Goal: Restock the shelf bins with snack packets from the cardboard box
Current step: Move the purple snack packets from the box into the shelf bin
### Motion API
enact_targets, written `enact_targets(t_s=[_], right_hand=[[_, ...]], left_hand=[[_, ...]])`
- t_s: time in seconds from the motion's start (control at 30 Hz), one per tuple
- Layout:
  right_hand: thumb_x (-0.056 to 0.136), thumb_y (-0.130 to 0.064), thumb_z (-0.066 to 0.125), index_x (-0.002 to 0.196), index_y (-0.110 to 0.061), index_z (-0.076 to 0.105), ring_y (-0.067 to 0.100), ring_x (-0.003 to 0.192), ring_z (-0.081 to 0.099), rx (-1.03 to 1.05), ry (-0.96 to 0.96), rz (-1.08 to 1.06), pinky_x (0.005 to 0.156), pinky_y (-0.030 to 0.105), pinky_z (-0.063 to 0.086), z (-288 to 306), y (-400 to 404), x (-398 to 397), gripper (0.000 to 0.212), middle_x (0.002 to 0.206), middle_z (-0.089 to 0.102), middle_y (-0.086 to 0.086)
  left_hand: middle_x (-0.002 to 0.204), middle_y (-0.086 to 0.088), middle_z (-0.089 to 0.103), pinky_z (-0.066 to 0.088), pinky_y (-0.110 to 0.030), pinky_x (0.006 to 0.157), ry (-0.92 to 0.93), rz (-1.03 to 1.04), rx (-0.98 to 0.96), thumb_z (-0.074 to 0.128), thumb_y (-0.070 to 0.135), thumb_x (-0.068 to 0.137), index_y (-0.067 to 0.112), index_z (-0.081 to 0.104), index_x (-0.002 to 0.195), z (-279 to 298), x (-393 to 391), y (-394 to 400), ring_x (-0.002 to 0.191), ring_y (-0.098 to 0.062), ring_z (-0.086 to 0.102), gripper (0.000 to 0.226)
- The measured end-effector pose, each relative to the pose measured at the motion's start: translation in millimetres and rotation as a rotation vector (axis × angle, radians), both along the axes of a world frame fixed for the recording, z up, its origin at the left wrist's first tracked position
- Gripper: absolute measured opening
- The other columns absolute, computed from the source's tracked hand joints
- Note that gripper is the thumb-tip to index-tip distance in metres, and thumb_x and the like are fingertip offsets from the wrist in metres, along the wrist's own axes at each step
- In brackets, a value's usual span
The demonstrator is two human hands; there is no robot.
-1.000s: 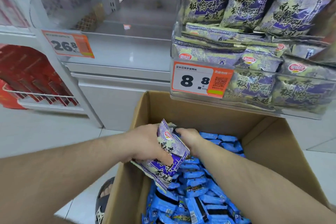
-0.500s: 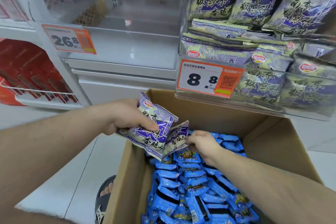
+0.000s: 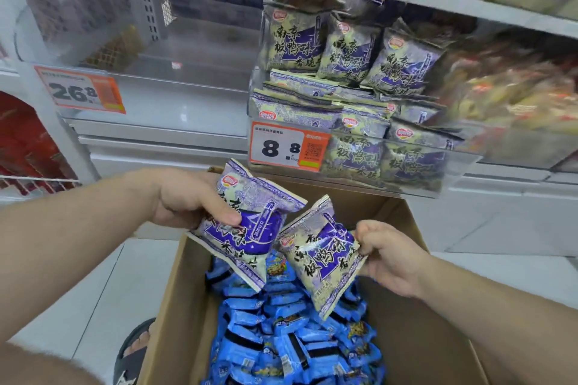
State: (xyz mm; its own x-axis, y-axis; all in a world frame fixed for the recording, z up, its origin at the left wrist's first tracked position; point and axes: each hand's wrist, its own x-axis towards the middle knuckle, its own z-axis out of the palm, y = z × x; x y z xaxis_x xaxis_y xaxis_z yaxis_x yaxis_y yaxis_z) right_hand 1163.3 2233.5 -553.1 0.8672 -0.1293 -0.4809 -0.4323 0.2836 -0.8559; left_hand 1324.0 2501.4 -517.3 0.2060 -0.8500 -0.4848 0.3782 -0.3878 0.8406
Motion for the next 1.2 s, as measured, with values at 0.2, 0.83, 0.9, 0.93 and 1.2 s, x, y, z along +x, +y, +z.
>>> enact_targets(t_s=[0.2, 0.83, 0.9, 0.93, 1.2], right_hand=[[0.061, 0.016, 0.037, 0.062, -0.01, 0.027, 0.015, 0.045, 0.055, 0.055, -0.206, 0.025, 0.038, 0.025, 0.044, 37, 18, -5, 0.028, 0.055, 0.059, 0.007], [0.083, 0.005, 0.071, 0.124, -0.015, 0.057, 0.033, 0.109, 0.066, -0.601, -0.324, 0.326, 0.102, 0.056, 0.044, 124, 4, 22, 0.048, 0.109, 0.073, 0.01], [0.081, 0.001, 0.074, 0.122, -0.013, 0.059, 0.033, 0.106, 0.067, -0.623, -0.34, 0.312, 0.1, 0.056, 0.046, 130, 1, 22, 0.046, 0.108, 0.073, 0.01], [0.081, -0.001, 0.075, 0.121, -0.011, 0.059, 0.032, 0.104, 0.068, -0.633, -0.342, 0.289, 0.099, 0.055, 0.048, 134, -2, 22, 0.044, 0.107, 0.073, 0.011], [0.089, -0.002, 0.065, 0.141, -0.003, 0.042, 0.008, 0.099, 0.058, -0.523, -0.427, -0.187, 0.095, 0.027, 0.032, 189, -48, 71, 0.057, 0.101, 0.064, -0.006]], left_hand=[[0.127, -0.017, 0.063, 0.041, -0.053, 0.106, 0.045, -0.173, -0.159, 0.091, 0.015, 0.055, 0.011, 0.067, 0.119, 11, -21, -8, 0.115, -0.032, 0.06, 0.068], [0.11, -0.018, 0.071, 0.054, -0.046, 0.089, -0.486, 0.084, -0.219, 0.083, 0.007, 0.052, 0.004, 0.061, 0.115, 88, -34, -31, 0.102, -0.036, 0.068, 0.067], [0.109, -0.017, 0.071, 0.056, -0.044, 0.087, -0.496, 0.096, -0.23, 0.083, 0.004, 0.052, 0.004, 0.06, 0.115, 93, -35, -34, 0.1, -0.034, 0.069, 0.067], [0.108, -0.017, 0.072, 0.056, -0.042, 0.085, -0.503, 0.126, -0.245, 0.083, 0.002, 0.052, 0.005, 0.061, 0.114, 97, -34, -35, 0.099, -0.033, 0.069, 0.066], [0.098, -0.002, 0.076, 0.053, -0.022, 0.064, -0.698, 0.694, -0.247, 0.084, 0.009, 0.059, 0.015, 0.07, 0.11, 142, 17, -64, 0.086, -0.017, 0.071, 0.053]])
